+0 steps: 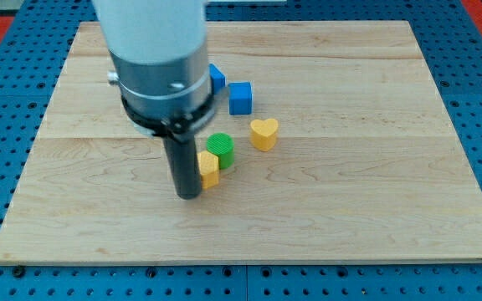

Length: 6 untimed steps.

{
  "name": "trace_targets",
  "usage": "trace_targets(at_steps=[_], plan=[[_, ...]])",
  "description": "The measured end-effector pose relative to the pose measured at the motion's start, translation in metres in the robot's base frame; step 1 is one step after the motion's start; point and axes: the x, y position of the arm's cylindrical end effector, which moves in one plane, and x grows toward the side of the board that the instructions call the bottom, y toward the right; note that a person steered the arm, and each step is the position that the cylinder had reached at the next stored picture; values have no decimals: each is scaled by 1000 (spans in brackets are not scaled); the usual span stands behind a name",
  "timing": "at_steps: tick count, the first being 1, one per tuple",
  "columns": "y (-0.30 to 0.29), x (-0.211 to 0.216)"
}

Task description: Place the yellow hexagon left to the green circle

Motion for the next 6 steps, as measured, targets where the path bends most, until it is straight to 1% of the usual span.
trace_targets(at_steps=[1,2,3,4,5,6], plan=[[4,39],[60,26],[5,-8],[-88,-35],[-109,-4],[34,10]])
